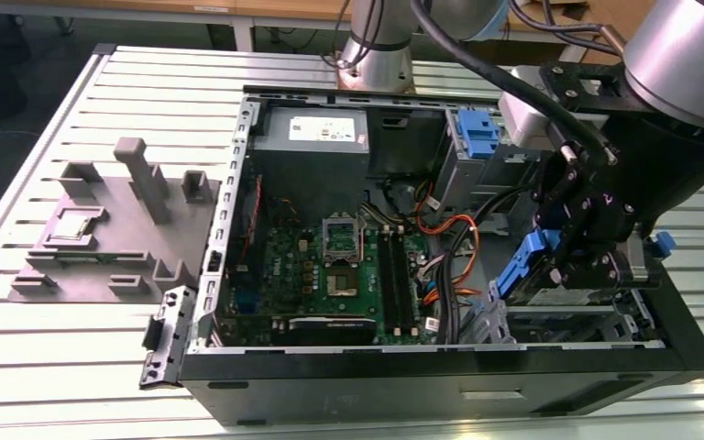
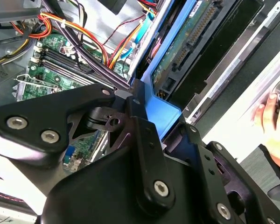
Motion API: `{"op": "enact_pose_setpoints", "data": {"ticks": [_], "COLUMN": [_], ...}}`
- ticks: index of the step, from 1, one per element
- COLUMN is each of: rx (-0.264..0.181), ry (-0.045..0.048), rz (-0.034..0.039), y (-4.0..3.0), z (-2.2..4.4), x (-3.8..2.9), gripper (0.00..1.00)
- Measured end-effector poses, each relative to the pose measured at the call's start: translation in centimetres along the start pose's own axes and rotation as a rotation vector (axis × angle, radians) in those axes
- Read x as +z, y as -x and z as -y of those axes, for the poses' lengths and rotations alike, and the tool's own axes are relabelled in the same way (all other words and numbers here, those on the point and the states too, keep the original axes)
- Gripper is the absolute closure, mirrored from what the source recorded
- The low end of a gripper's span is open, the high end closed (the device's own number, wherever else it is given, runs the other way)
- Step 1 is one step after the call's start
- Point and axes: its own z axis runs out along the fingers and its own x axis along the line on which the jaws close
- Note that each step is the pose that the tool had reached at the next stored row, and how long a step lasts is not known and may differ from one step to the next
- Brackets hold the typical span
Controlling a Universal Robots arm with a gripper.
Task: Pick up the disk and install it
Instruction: 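Insert the disk into the insertion slot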
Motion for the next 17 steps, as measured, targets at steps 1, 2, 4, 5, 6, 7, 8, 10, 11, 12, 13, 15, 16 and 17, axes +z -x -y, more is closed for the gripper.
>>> {"op": "enact_pose_setpoints", "data": {"ticks": [1, 2, 4, 5, 6, 7, 8, 10, 11, 12, 13, 15, 16, 17], "rx": [0.0, 0.0, 0.0, 0.0, 0.0, 0.0, 0.0, 0.0, 0.0, 0.0, 0.0, 0.0, 0.0, 0.0], "ry": [0.0, -0.0001, -0.0001, 0.0, 0.0, -0.0001, 0.0, 0.0, -0.0001, 0.0, -0.0001, 0.0, 0.0, 0.0], "rz": [0.0, 0.0001, 0.0001, 0.0001, 0.0001, 0.0001, 0.0001, 0.0, 0.0001, 0.0002, 0.0002, 0.0001, 0.0, 0.0], "y": [0.0, 0.0, 0.0, 0.0, 0.0, 0.0, 0.0, 0.0, 0.0, 0.0, 0.0, 0.0, 0.0, 0.0], "z": [0.0, 0.0, 0.0, 0.0, 0.0, 0.0, 0.0, 0.0, 0.0, 0.0, 0.0, 0.0, 0.0, 0.0], "x": [0.0, 0.01, 0.01, 0.02, 0.02, 0.02, 0.03, 0.03, 0.04, 0.04, 0.04, 0.04, 0.04, 0.04], "gripper": [0.63, 0.63, 0.63, 0.63, 0.63, 0.63, 0.63, 0.62, 0.56, 0.56, 0.5, 0.5, 0.5, 0.5]}}
